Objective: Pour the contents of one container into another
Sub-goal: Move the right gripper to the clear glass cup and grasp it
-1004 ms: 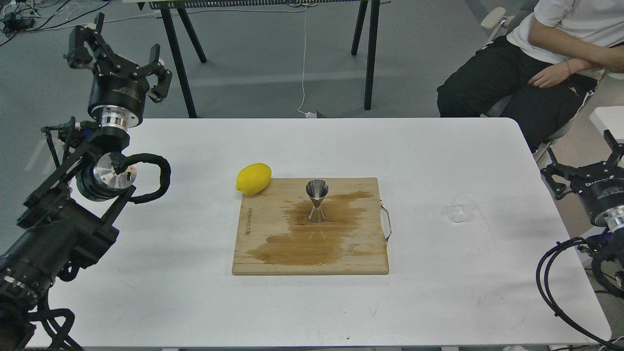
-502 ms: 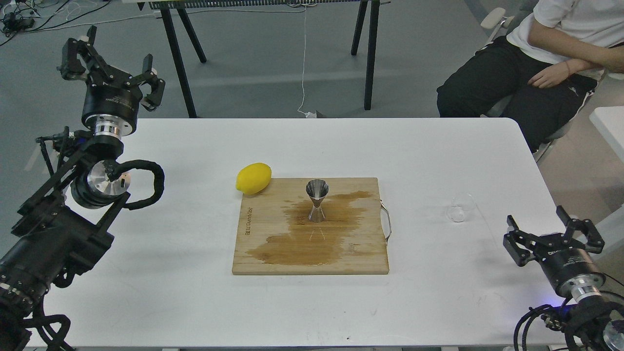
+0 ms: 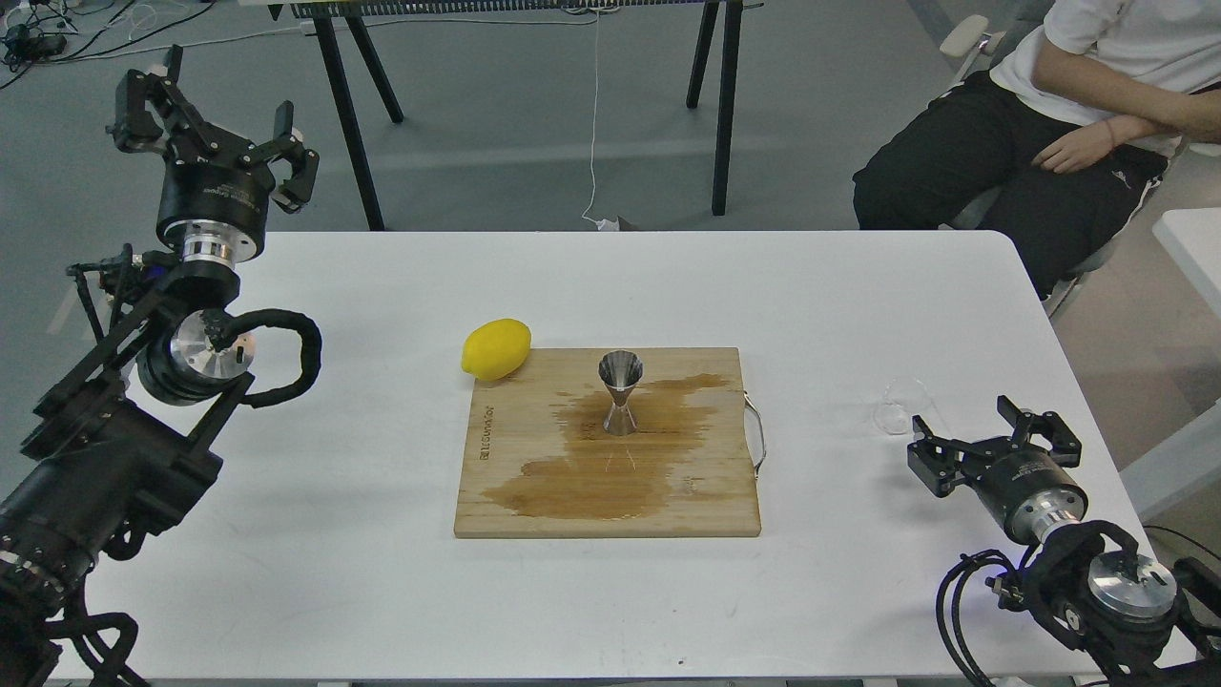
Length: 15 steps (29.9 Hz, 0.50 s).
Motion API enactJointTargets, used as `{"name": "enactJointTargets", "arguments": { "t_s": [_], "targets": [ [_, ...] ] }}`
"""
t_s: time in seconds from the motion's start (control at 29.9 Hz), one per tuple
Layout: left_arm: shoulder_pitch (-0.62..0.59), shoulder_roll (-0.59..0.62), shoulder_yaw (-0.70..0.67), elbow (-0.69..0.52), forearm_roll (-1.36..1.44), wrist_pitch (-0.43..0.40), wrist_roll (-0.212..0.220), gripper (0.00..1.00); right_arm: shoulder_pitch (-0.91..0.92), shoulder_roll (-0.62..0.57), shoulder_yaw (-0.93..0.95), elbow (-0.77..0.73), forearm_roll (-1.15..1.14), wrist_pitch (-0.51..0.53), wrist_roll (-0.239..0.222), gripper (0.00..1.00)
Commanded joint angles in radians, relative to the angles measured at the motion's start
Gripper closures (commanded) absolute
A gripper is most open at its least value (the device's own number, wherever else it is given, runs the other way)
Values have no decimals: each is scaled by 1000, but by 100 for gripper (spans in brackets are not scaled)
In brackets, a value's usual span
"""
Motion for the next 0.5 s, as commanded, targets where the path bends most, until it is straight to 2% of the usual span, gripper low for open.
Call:
{"name": "enactJointTargets", "arguments": {
  "t_s": [0.0,0.23,0.47],
  "targets": [
    [2,3,-2,0,0,1,-2,0,60,45,-44,-65,1,-12,0,0],
    [2,12,-3,0,0,3,-4,0,103,106,-57,-143,1,-9,0,0],
    [0,18,-9,0,0,3,-4,0,116,114,-55,-168,1,2,-2,4]
  ]
}}
